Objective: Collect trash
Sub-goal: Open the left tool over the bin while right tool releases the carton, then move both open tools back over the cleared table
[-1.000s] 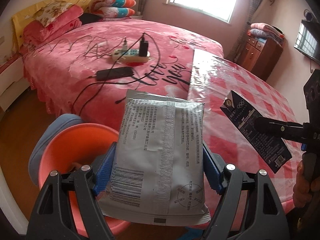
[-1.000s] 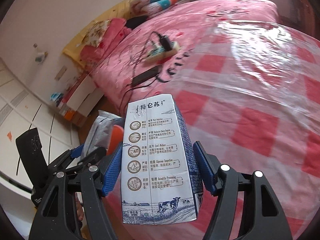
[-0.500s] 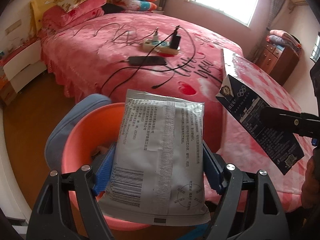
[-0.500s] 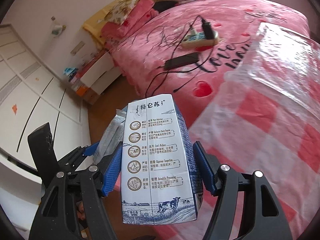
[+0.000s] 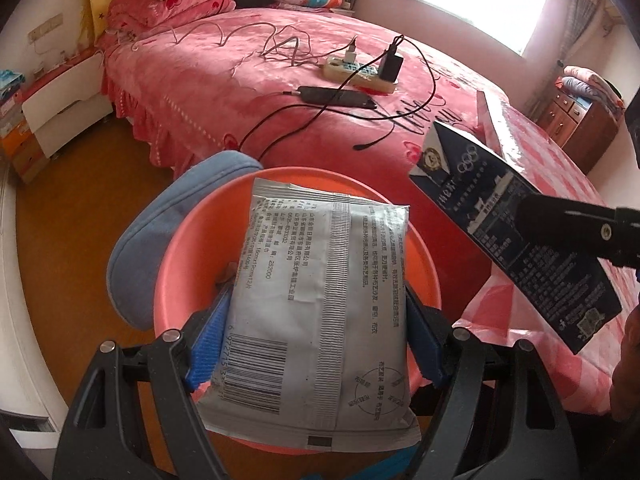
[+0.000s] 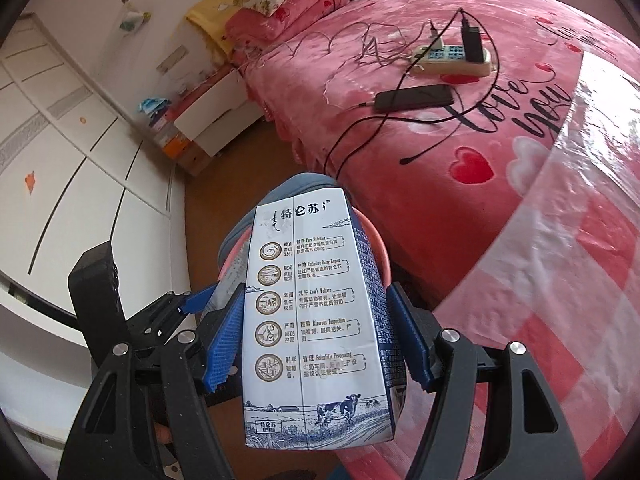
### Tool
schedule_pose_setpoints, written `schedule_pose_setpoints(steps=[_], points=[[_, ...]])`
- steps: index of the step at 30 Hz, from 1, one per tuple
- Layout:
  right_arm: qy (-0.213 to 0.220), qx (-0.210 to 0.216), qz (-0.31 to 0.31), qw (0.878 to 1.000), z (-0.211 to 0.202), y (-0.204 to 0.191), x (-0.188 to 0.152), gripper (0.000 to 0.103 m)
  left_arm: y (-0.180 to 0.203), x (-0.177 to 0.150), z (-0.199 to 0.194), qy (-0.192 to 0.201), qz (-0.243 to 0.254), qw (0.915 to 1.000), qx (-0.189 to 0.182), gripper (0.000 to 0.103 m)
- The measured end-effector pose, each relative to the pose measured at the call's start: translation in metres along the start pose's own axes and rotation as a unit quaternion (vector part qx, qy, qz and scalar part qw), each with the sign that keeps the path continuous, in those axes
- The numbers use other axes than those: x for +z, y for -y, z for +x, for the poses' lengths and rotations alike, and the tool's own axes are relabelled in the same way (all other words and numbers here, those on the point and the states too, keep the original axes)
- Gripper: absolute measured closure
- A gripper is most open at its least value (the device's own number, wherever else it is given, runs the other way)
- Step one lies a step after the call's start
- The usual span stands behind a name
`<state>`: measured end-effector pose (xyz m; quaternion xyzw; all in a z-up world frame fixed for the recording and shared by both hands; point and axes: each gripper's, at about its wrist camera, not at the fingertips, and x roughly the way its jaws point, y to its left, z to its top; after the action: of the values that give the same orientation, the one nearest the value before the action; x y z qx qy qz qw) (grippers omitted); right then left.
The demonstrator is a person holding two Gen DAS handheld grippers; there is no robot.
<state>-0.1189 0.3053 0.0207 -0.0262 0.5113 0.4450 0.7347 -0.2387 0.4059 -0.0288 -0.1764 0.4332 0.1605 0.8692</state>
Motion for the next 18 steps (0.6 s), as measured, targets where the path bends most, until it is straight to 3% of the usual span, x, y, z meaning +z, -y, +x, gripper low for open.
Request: schedule_pose_setpoints(steps=[5, 10, 18], points=[[-0.006, -0.006, -0.007, 1.000, 0.015, -0.005, 0.003, 0.030, -0.007, -0.004, 0.011, -0.017, -0.008, 0.9996, 0.020, 0.021], [0.003, -0.004, 0.012, 1.000, 0.010, 0.005, 0.000, 0.024, -0.011, -0.003, 0.009, -0.009, -0.008, 0.9994, 0.033, 0.017], [0.039, -0.053, 0.017, 0.998, -0.018, 0.026, -0.007, 0.023, -0.005, 0.002, 0.002, 0.001, -0.001, 0.9990, 0.044, 0.017]])
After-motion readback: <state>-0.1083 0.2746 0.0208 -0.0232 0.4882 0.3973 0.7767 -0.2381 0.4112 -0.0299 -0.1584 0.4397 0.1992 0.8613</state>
